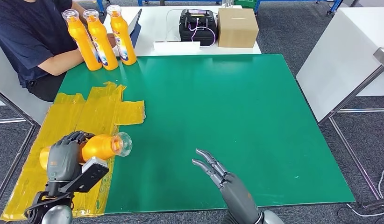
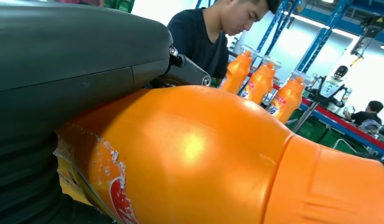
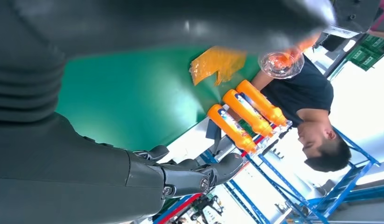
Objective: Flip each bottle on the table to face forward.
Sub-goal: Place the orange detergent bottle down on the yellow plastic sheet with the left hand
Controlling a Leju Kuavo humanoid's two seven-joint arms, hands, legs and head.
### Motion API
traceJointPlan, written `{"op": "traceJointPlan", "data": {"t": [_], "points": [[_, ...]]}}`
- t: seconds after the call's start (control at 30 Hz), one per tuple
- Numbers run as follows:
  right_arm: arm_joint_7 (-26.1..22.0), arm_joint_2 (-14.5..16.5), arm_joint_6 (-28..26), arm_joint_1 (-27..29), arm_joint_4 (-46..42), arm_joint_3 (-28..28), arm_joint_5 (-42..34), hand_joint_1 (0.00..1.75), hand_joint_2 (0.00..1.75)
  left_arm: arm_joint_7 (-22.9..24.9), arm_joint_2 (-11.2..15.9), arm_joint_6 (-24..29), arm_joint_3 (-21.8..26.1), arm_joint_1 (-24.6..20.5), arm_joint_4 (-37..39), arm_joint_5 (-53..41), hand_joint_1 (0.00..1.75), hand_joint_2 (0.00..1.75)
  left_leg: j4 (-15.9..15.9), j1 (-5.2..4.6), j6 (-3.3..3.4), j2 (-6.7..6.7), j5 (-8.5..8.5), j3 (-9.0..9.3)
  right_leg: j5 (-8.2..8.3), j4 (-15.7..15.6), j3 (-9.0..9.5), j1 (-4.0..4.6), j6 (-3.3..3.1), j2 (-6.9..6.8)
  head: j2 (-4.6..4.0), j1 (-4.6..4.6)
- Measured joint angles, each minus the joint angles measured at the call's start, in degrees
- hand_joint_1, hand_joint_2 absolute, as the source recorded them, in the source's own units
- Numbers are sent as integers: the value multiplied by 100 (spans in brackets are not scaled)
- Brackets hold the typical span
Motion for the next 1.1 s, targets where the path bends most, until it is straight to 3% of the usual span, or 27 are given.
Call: {"op": "traceJointPlan", "data": {"t": [0.2,0.4,0.53,0.67,0.8,1.1], "points": [[3,-77,-93,18,-31,-21,-62,0,0,356,28,197,21,-171,316,-921,175,175,0,0,0,-1,1,0,0,0,-3,0,0,-1,0,-1],[-96,-184,-215,7,-45,-34,-57,0,0,964,387,272,16,-809,1634,-1902,175,175,0,1,-8,-1,12,0,2,9,-5,1,0,-1,0,-1],[-178,-236,-263,-87,-121,-66,101,0,0,1289,647,67,-18,-1369,2475,-2366,0,175,1,1,-12,-2,16,-2,3,14,-8,1,1,-2,0,0],[-167,-242,-181,-142,-147,-93,104,0,0,1734,803,-170,-81,-1782,3139,-2932,0,175,1,1,-12,-1,16,-4,3,16,-9,1,1,-1,0,0],[-168,-242,-124,-213,-146,-95,104,0,0,1795,890,-171,-96,-1999,3565,-3093,0,175,1,1,-12,-1,16,-7,3,16,-12,0,1,-1,0,1],[-168,-232,1,-350,-94,-80,85,0,0,1715,1023,-151,-177,-1943,3571,-3155,0,175,0,1,-12,-1,16,-12,3,17,-14,1,1,-1,0,0]]}}
